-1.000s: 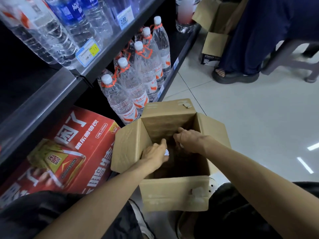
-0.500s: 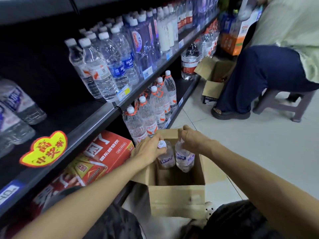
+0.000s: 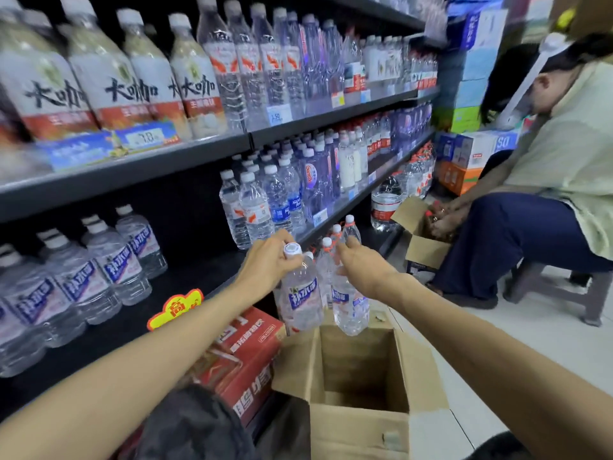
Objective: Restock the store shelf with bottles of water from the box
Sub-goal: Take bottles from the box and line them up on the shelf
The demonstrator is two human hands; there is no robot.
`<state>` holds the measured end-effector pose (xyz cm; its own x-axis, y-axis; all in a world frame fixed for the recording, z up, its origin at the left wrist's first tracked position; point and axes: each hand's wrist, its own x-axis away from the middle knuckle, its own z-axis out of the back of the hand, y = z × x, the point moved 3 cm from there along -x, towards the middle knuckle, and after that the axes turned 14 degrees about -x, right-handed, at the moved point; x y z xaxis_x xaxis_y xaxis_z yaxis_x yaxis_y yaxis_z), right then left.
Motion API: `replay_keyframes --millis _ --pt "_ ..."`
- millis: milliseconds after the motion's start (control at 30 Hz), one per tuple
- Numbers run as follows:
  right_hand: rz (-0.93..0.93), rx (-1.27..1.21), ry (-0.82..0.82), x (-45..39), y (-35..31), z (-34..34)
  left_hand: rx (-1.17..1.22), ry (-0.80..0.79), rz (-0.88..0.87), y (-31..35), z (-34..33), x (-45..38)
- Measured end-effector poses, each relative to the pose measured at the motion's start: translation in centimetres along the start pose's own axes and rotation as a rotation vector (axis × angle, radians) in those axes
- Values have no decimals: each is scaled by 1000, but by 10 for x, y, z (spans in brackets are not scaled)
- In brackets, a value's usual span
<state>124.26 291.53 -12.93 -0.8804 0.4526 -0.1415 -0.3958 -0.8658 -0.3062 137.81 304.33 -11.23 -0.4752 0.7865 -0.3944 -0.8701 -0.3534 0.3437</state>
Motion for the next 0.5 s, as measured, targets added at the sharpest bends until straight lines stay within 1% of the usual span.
replay_keyframes --millis 100,267,400,500 --pt "43 -6 48 -8 -25 20 8 71 -8 -7 36 0" --pt "68 -49 117 -24 -62 48 -61 164 -12 -24 83 -3" --pt "127 -66 171 -47 -96 63 -129 209 -22 -41 111 -3" --pt "172 -85 216 -64 -115 61 -217 214 -21 -58 124 -2"
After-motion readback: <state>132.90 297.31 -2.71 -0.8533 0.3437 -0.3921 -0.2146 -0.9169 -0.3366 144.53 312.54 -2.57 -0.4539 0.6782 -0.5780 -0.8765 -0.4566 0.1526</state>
